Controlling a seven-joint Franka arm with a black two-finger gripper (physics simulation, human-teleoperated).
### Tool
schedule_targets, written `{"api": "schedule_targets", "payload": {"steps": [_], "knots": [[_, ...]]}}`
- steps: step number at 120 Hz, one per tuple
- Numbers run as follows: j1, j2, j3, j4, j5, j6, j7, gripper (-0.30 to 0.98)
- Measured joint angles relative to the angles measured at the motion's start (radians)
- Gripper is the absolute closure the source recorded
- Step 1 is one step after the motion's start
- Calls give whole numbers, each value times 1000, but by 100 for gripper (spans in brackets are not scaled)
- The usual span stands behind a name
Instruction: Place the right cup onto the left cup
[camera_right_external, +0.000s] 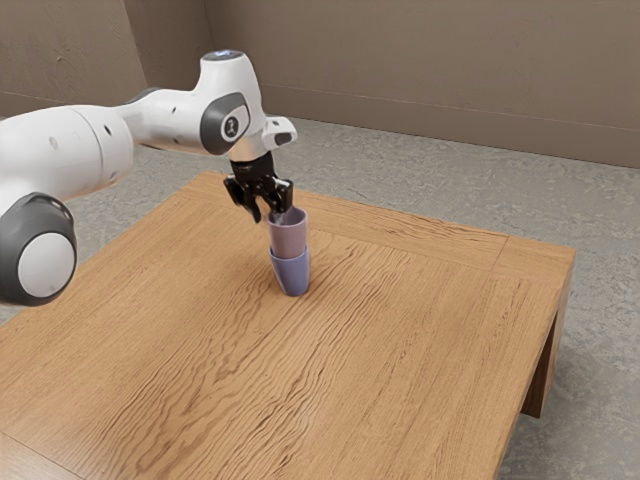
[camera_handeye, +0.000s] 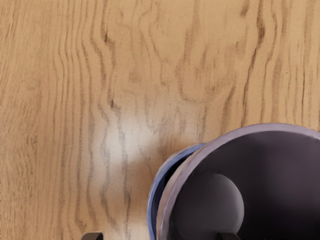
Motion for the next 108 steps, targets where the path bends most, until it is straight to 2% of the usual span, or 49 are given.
{"api": "schedule_targets", "payload": {"steps": [16, 37, 56, 75, 108], "knots": [[-9, -44, 4, -16, 7, -1, 1, 22], [-31, -130, 6, -80, 17, -5, 2, 10], [-52, -230, 11, -154, 28, -10, 2, 5], [-66, -333, 12, -213, 113, -63, 9, 2], [-73, -587, 11, -479, 160, -110, 15, 1]]}}
